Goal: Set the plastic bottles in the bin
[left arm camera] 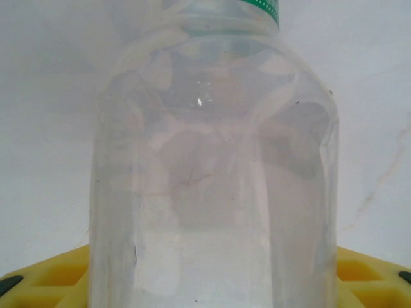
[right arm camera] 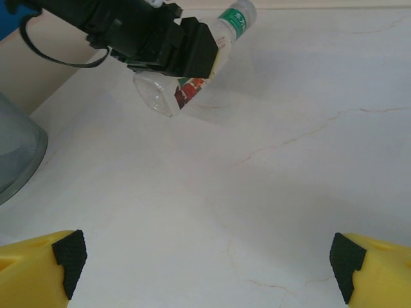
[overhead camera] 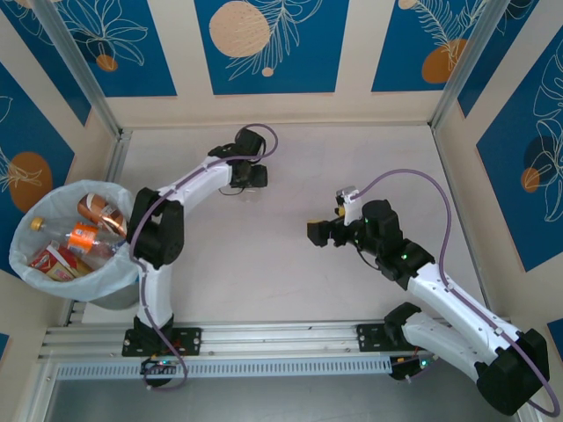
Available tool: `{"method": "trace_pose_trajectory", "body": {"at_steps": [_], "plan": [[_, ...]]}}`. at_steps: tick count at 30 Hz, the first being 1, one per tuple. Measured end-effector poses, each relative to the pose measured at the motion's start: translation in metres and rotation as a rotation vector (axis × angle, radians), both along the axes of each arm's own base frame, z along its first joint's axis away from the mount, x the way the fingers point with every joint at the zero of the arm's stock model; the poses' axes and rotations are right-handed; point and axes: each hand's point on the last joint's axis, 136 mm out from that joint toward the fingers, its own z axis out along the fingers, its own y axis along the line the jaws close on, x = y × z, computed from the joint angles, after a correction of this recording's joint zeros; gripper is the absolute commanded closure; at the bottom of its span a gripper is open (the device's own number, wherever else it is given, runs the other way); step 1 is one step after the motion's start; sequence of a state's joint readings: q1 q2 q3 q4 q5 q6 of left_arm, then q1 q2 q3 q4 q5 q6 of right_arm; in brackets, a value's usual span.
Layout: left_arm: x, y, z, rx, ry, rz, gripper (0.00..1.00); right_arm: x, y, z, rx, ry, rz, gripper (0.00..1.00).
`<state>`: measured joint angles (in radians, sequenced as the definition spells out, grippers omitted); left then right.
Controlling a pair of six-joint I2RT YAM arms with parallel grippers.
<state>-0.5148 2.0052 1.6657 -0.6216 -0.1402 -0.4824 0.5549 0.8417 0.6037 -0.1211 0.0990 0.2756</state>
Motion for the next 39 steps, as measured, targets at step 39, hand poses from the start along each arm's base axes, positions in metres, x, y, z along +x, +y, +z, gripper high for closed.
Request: {"method": "trace_pose_trajectory", "body": {"at_steps": [39], "plan": [[-0.171, 0.107, 0.232, -0.028, -0.384, -0.092, 0.54, 0.055, 0.031, -0.001, 0.081, -0.046, -0.038, 0.00]]}}
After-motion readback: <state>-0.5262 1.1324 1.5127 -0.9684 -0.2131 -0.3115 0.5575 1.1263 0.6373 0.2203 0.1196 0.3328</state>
